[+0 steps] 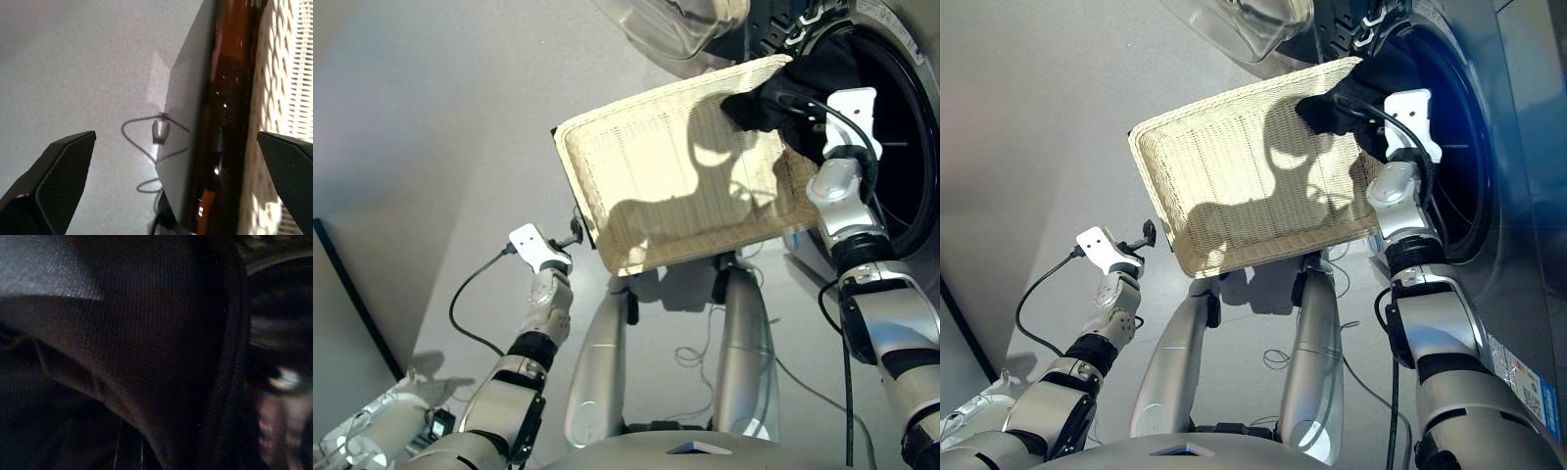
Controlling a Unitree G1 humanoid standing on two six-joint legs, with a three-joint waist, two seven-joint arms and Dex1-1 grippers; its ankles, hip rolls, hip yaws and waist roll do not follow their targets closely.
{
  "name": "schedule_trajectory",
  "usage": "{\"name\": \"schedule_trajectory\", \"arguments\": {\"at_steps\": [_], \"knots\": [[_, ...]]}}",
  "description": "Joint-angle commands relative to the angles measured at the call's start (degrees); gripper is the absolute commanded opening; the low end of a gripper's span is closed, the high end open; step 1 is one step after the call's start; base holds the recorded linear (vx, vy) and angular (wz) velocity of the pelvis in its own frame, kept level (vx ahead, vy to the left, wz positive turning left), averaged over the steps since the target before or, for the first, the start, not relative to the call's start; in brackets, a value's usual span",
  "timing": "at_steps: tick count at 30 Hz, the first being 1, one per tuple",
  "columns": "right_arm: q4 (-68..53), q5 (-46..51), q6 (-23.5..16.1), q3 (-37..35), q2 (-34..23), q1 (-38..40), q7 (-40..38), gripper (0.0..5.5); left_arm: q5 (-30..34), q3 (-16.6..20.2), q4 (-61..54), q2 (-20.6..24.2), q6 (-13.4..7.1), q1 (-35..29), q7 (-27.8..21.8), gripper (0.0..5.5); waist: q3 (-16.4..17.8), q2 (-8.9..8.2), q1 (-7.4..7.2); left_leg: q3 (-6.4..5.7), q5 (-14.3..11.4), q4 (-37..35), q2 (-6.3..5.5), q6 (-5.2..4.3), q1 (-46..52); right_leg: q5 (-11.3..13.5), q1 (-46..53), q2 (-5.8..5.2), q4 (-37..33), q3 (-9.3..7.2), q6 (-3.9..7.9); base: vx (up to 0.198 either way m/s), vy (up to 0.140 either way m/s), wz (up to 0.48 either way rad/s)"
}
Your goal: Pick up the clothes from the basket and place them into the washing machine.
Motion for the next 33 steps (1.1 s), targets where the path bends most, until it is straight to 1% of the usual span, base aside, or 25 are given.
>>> {"name": "schedule_trajectory", "arguments": {"at_steps": [1,2,3,4,5,7,9,11,12,13,14,15,17,18,19,20,21,22,23,27,28,30,31,32,33], "knots": [[3.8,7.7,0.1,-2.7,-10.2,-6.2,-8.3,0.00,-1.6,0.2,-2.3,1.7,-3.0,2.9,0.5,5.50,-2.0,4.60,-1.26,-2.00,-9.5,9.8,1.18,1.04,0.7,7.8,-1.0,-1.52,-3.6,2.39,6.10,0.015,0.070,0.043],[5.8,11.9,-0.5,-4.6,-12.2,-7.3,-9.6,0.00,-2.2,-0.4,-2.8,1.8,-3.0,3.5,0.7,5.50,-2.1,5.13,-1.02,-2.02,-9.8,10.6,1.00,1.20,-0.1,7.3,-1.9,-1.71,-2.6,2.68,6.12,0.010,0.075,0.089],[3.1,13.2,0.7,-4.2,-11.7,-10.3,-11.9,0.00,-3.7,0.1,-3.1,1.7,-2.9,4.1,1.5,5.50,-2.1,5.30,-0.95,-1.87,-10.0,11.5,0.74,1.43,-1.0,7.2,-3.1,-1.54,-1.4,3.14,5.95,0.008,0.073,0.126],[-1.1,13.6,-0.9,-5.5,-12.3,-10.1,-14.2,0.00,-4.0,0.3,-3.7,1.1,-2.1,4.2,2.0,5.50,-1.8,5.62,-1.29,-1.81,-10.2,12.5,0.59,1.59,-1.9,6.9,-4.2,-1.61,-0.2,3.74,5.93,0.008,0.073,0.107],[-0.4,17.4,-1.6,-9.2,-12.2,-9.0,-17.2,0.00,-4.5,0.0,-3.6,0.6,-1.9,4.2,2.7,5.50,-1.6,6.11,-1.53,-1.97,-10.5,13.4,0.21,1.78,-2.7,6.4,-5.2,-1.68,1.3,4.03,5.95,0.009,0.058,0.054],[-2.8,19.3,-2.3,-9.8,-11.1,-10.9,-20.4,0.00,-5.3,-0.7,-3.7,-0.1,-1.4,5.1,3.1,5.50,-1.4,6.57,-1.46,-2.16,-10.9,15.3,-0.28,1.99,-3.9,6.2,-6.6,-1.73,3.3,4.84,5.70,0.000,0.000,0.000],[-5.6,20.3,-3.7,-10.3,-9.7,-10.5,-20.3,0.00,-5.7,-1.1,-4.4,-0.3,-1.3,5.5,3.3,5.50,-1.3,6.92,-1.55,-2.07,-11.2,16.6,-0.79,2.27,-4.7,6.1,-7.5,-1.83,4.4,5.38,5.61,0.000,0.000,0.000],[-5.4,21.7,-4.6,-7.8,-8.6,-11.3,-15.7,0.00,-5.2,-2.0,-4.6,-0.1,-1.2,5.8,2.8,5.50,-1.1,6.92,-1.38,-1.98,-11.6,17.6,-1.07,2.52,-5.3,6.1,-8.0,-1.84,5.2,5.83,5.48,0.000,0.000,0.000],[-4.5,23.4,-5.4,-6.6,-8.1,-11.7,-12.2,5.50,-5.1,-1.9,-4.8,0.2,-1.3,5.6,2.7,5.50,-0.9,6.77,-1.38,-1.93,-11.5,17.9,-1.01,2.53,-5.5,6.3,-8.0,-1.72,5.4,5.90,5.42,0.000,0.000,0.000],[-3.0,26.5,-6.9,-4.7,-7.5,-12.0,-6.5,5.50,-4.9,-2.0,-5.1,0.6,-1.4,5.3,2.6,5.50,-0.7,6.44,-1.33,-1.78,-11.5,18.4,-0.89,2.46,-5.7,6.5,-7.9,-1.79,5.2,5.79,5.38,0.000,0.000,0.000],[-0.9,28.1,-6.7,-3.2,-7.2,-12.5,-3.9,5.50,-5.1,-1.9,-5.1,0.9,-1.4,5.3,2.3,5.50,-0.6,6.20,-1.30,-1.77,-11.7,19.1,-0.85,2.43,-5.9,6.6,-7.8,-1.84,5.3,5.64,5.31,-0.032,-0.050,-0.027],[1.5,31.9,-8.0,0.1,-5.4,-12.6,5.1,5.50,-5.6,-1.5,-5.4,1.6,-1.0,5.2,1.5,5.50,-0.5,5.50,-1.14,-1.83,-11.6,20.3,-0.86,2.31,-6.4,6.9,-7.6,-1.74,5.6,5.33,5.19,0.000,0.000,0.000],[3.1,33.8,-8.1,1.6,-4.6,-13.2,8.0,5.50,-6.1,-1.3,-5.6,1.7,-0.7,5.2,1.2,5.50,-0.3,5.27,-1.20,-1.85,-11.7,21.1,-0.77,2.22,-6.7,7.0,-7.5,-1.63,5.9,5.21,5.13,-0.013,-0.025,-0.045],[6.3,35.8,-7.9,4.8,-3.4,-13.4,14.2,5.50,-6.7,-1.1,-5.8,2.5,-0.1,5.0,-0.2,5.50,-0.3,4.72,-1.04,-2.11,-11.6,21.8,-0.46,1.95,-6.9,7.1,-7.0,-1.60,5.9,4.94,4.97,-0.038,-0.066,-0.066],[6.4,37.2,-8.8,6.1,-2.5,-13.3,17.4,5.50,-7.1,-0.9,-6.0,2.8,0.1,5.0,-0.9,5.50,-0.2,4.49,-1.04,-2.03,-11.5,21.9,-0.30,1.81,-6.9,7.3,-6.7,-1.64,5.7,4.68,4.88,0.000,0.000,0.000],[6.5,37.3,-8.9,6.2,-2.5,-13.3,17.6,5.50,-7.2,-0.9,-6.1,2.8,0.1,5.1,-0.9,5.50,-0.1,4.54,-1.08,-2.07,-11.6,22.0,-0.25,1.78,-6.8,7.2,-6.5,-1.61,5.7,4.63,4.87,0.000,0.000,0.000],[6.1,38.4,-9.2,7.8,-2.2,-12.3,22.4,5.50,-6.9,-0.7,-6.1,3.2,0.4,5.3,-1.7,5.50,-0.1,4.16,-1.07,-2.22,-11.5,21.9,-0.13,1.63,-6.8,7.3,-6.0,-1.60,5.3,4.47,4.85,0.057,-0.086,-0.048],[7.1,38.8,-9.0,8.9,-1.4,-11.3,24.9,5.50,-7.0,-0.1,-5.1,3.3,0.9,5.2,-2.7,5.50,-0.2,3.69,-0.76,-2.60,-12.9,22.4,0.29,1.15,-6.0,5.6,-4.8,-1.23,5.8,3.83,5.28,0.055,-0.085,-0.025],[7.2,38.8,-9.1,8.9,-1.4,-11.4,25.0,5.50,-7.0,0.0,-5.1,3.3,0.9,5.2,-2.8,5.50,-0.2,3.73,-0.81,-2.66,-12.9,22.4,0.31,1.14,-5.9,5.6,-4.7,-1.22,5.8,3.76,5.27,0.056,-0.083,-0.010],[7.1,36.0,-9.0,11.3,3.1,-10.0,28.0,5.50,-6.8,1.4,-1.8,2.5,0.7,4.2,-3.6,5.50,-0.6,1.97,-0.40,-3.37,-12.5,22.0,0.85,0.83,-4.8,5.9,-2.5,-0.73,4.5,2.57,5.08,0.000,0.000,0.000],[7.0,36.0,-9.0,11.3,3.1,-9.9,28.0,5.50,-6.8,1.4,-1.8,2.5,0.7,4.2,-3.6,5.50,-0.5,1.98,-0.43,-3.40,-12.4,22.0,0.86,0.83,-4.7,6.0,-2.3,-0.73,4.5,2.53,5.08,0.000,0.000,0.000],[6.8,34.8,-8.8,12.0,4.1,-8.7,29.0,5.50,-7.3,2.2,-0.3,2.1,0.5,3.2,-3.9,5.50,-0.7,1.16,-0.39,-3.76,-12.1,21.0,1.12,0.71,-3.6,6.1,-1.0,-0.80,3.7,1.94,5.11,-0.071,-0.011,0.007],[6.2,33.7,-8.8,12.4,5.2,-6.8,30.2,5.50,-6.6,2.5,1.3,1.7,0.5,2.3,-4.1,5.50,-0.8,0.16,-0.70,-3.78,-10.4,19.6,1.07,0.83,-3.0,8.0,0.2,-1.18,1.4,1.24,4.70,-0.125,-0.010,0.034],[6.2,33.7,-8.8,12.4,5.2,-6.7,30.2,5.50,-6.6,2.5,1.3,1.7,0.5,2.3,-4.1,5.50,-0.8,0.18,-0.71,-3.81,-10.3,19.5,1.07,0.83,-2.8,8.0,0.3,-1.18,1.4,1.20,4.70,-0.130,-0.014,0.059],[5.8,33.0,-8.7,12.5,6.7,-4.1,31.3,5.50,-5.0,2.6,3.1,1.6,0.5,1.7,-4.2,5.50,-1.1,-0.74,-0.68,-3.93,-10.3,18.4,1.34,0.71,-1.2,8.0,2.3,-1.33,-0.4,0.47,4.75,0.000,0.000,0.000]]}}
